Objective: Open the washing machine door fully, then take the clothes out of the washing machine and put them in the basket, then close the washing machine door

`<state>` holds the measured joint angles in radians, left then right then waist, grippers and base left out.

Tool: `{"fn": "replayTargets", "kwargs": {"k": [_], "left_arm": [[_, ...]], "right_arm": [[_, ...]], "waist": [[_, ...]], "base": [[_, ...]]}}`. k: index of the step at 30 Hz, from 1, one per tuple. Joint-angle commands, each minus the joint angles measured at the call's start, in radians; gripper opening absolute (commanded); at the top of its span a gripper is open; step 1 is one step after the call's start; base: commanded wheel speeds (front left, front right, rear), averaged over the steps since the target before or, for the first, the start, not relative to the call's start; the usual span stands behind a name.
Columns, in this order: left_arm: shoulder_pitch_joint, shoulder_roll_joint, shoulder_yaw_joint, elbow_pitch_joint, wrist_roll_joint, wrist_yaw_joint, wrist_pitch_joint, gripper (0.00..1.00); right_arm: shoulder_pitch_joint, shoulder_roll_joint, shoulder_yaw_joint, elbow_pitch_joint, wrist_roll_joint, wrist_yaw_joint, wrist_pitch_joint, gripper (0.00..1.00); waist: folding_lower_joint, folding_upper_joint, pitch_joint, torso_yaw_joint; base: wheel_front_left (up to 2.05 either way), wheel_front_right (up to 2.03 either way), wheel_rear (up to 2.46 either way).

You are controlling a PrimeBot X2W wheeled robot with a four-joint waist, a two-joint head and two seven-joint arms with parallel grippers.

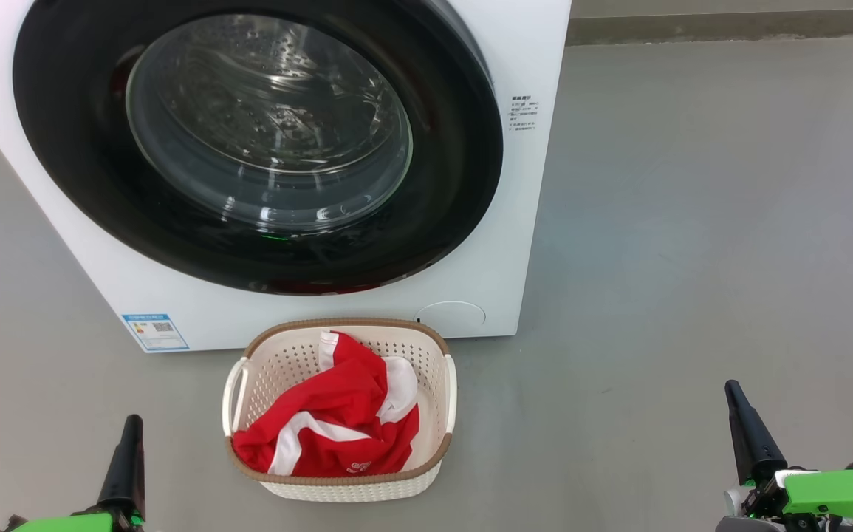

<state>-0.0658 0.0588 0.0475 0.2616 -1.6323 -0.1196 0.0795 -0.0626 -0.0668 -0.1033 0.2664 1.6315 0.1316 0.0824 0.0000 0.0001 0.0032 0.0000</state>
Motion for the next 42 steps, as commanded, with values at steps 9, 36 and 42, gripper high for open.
{"fn": "replayTargets", "kwargs": {"k": [9,36,42], "left_arm": [[-0.040,0.011,0.039,-0.018,0.001,-0.011,0.012,0.00],[-0.040,0.005,0.047,-0.017,0.008,-0.011,0.018,0.00],[-0.041,0.004,0.049,-0.017,0.009,-0.011,0.020,0.00]], "right_arm": [[-0.043,-0.003,0.017,-0.023,0.000,-0.001,0.009,0.00],[-0.044,0.003,0.009,-0.023,-0.007,-0.001,0.015,0.00],[-0.044,0.004,0.007,-0.023,-0.008,-0.001,0.017,0.00]], "waist": [[0.0000,-0.0001,0.000,0.000],[0.0000,-0.0001,0.000,0.000],[0.0000,-0.0001,0.000,0.000]], "base": [[0.00,0.00,0.00],[0.00,0.00,0.00],[0.00,0.00,0.00]]}}
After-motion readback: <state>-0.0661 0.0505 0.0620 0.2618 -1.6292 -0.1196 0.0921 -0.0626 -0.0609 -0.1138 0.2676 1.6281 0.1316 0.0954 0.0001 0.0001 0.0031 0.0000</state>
